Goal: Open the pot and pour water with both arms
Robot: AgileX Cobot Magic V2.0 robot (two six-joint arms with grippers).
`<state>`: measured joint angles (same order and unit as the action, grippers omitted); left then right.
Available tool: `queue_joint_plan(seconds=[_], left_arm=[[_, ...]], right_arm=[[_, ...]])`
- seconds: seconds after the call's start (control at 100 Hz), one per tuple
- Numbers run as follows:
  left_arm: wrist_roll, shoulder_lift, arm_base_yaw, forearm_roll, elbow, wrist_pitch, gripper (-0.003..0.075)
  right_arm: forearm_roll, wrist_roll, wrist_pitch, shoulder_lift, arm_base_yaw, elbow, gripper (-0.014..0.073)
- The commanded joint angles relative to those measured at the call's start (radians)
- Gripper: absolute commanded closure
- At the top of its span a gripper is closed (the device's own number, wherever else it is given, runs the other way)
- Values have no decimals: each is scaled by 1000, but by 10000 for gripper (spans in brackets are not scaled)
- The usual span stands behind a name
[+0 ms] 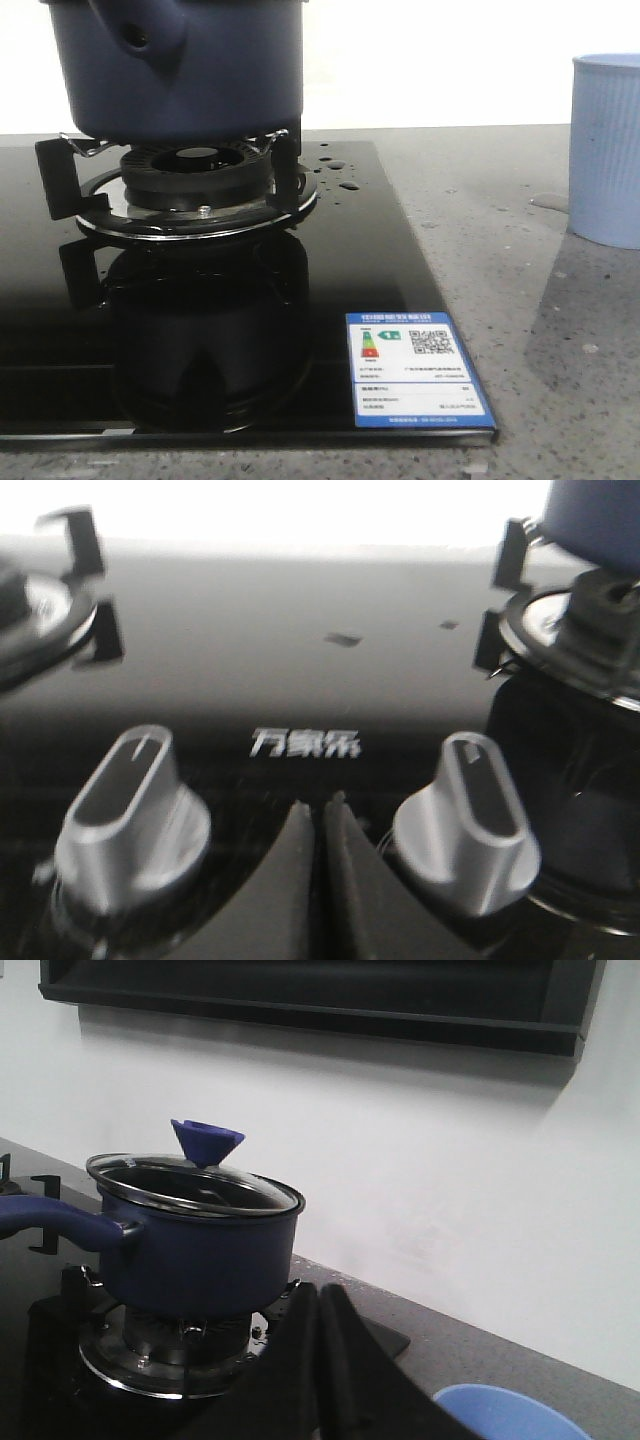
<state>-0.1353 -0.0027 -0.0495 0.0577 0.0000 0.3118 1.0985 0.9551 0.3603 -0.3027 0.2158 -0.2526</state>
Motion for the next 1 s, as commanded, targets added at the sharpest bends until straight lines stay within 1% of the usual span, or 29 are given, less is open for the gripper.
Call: queue_joint_plan(seconds=[0.0, 0.58, 0.68, 0.72, 0.76, 0.81, 0.84, 0.86, 0.89, 0.9, 0.91, 0.93, 0.94, 0.95, 0.96, 0.99], left_arm=[[-8, -27, 19, -39, 39, -50, 739], [-8, -27, 21, -41, 39, -50, 739], [-8, -27, 21, -41, 39, -50, 739], [-8, -27, 21, -41, 39, -50, 739], [-8, -27, 21, -41, 39, -50, 739], [-8, -27, 21, -41, 39, -50, 739], [-8, -27, 21, -41, 39, -50, 739], [-8, -27, 21, -41, 39, -50, 739], [-8, -27, 21, -41, 39, -50, 739], [-8, -27, 21, -41, 39, -50, 739], [-8, -27, 21, -41, 39, -50, 739], [-8, -27, 21, -41, 39, -50, 739], [-8, -27, 21, -41, 39, -50, 739], [-8, -27, 21, -41, 39, -50, 739], [-8, -27, 21, -41, 39, -50, 739], [-8, -27, 21, -41, 39, -50, 739]], right_arm=[[-16, -1, 32, -4, -5, -28, 659], [-16, -1, 32, -4, -5, -28, 659], [-16, -1, 34, -4, -5, -3, 659], [-16, -1, 22, -4, -5, 12, 659], [-26, -1, -23, -4, -5, 29, 659], [-80, -7, -81, 1, -5, 46, 659], [-143, -28, -112, 2, -5, 57, 659], [-227, -60, -135, 9, -5, 65, 659], [-305, -129, -168, 14, -5, 77, 659], [-364, -151, -175, 19, -5, 80, 659], [-425, -201, -195, 23, -5, 89, 659], [-489, -257, -208, 29, -5, 95, 659], [-521, -318, -214, 32, -5, 98, 659], [-585, -351, -226, 38, -5, 103, 659], [-649, -419, -239, 44, -5, 109, 659], [-743, -561, -258, 54, -5, 115, 659]])
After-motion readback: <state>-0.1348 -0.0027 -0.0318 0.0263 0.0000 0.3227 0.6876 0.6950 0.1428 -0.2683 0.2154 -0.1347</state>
